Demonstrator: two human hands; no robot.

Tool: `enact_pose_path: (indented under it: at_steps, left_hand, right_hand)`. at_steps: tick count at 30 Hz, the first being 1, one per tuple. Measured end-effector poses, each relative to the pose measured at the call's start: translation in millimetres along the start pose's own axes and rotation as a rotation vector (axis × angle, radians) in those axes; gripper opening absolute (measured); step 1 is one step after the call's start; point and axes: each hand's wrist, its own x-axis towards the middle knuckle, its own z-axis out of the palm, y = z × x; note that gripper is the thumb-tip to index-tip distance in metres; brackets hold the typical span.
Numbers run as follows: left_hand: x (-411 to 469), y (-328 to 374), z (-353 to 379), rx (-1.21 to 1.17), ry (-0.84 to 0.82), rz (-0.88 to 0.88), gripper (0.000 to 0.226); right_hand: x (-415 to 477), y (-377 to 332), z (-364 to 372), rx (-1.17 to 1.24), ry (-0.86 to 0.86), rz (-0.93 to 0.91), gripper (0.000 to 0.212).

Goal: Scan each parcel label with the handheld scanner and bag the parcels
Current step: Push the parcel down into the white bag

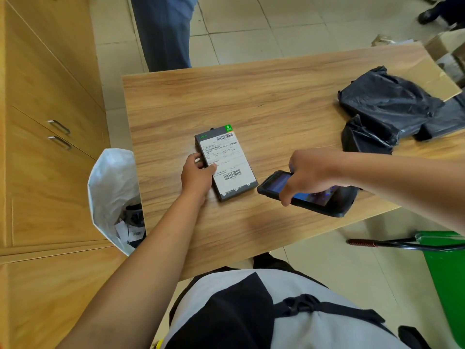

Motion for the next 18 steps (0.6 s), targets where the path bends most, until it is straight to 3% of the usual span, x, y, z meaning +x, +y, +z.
enact_pose_path:
  at_steps: [10, 13, 16, 18]
  left_hand:
    - [-6, 7, 1, -0.001, 0.0, -0.028, 0.042]
    - [-7, 12, 2, -0.001, -0.007, -0.05, 0.043]
    - [-9, 21, 3, 0.058, -0.025, -0.052, 0.047]
    - [-11, 26, 4, 0.101, -0.026, -0.057, 0.055]
  right_hand:
    - [-7, 15, -10, 0.002, -0.014, -0.012, 0.055]
    - [-11, 31, -15, 0.222, -0.072, -0.009, 0.058]
    - [-16, 53, -11, 0.361, -0.08, -0.052, 0.084]
    - [-18, 67, -4, 0.489, -0.082, -0.074, 0.077]
